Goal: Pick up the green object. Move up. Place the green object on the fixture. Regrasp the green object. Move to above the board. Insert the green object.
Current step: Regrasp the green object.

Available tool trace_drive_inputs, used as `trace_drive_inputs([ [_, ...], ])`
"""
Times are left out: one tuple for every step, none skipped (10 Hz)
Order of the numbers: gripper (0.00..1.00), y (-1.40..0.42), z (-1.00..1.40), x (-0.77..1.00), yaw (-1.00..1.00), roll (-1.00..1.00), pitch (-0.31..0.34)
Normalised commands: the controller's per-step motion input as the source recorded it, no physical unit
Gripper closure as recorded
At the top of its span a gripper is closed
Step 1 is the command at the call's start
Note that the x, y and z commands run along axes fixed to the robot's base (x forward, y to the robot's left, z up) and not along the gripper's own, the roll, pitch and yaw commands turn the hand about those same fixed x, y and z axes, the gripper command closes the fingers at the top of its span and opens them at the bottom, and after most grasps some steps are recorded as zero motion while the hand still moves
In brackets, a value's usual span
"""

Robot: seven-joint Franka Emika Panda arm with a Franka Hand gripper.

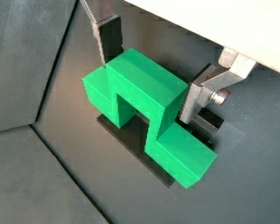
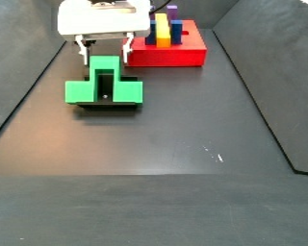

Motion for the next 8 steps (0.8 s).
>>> trace_drive_inputs([
  [0.0, 0.07, -0.03, 0.08, 0.0, -0.07, 0.0],
  [0.0, 0.07, -0.08, 0.05, 0.0, 0.0, 0.0],
  [0.0, 0.09, -0.1, 0.09, 0.0, 0.0, 0.0],
  [0.0, 0.05, -0.1, 0.08, 0.0, 0.06, 0.0],
  [0.0, 0.02, -0.06, 0.03, 0.0, 0.01, 0.0],
  [0.0, 0.12, -0.08, 0.17, 0.0, 0.05, 0.029],
  [0.0, 0.09, -0.03, 0.12, 0.0, 0.05, 0.049],
  [0.0, 0.0, 0.0, 0.0, 0.0, 0.03, 0.0],
])
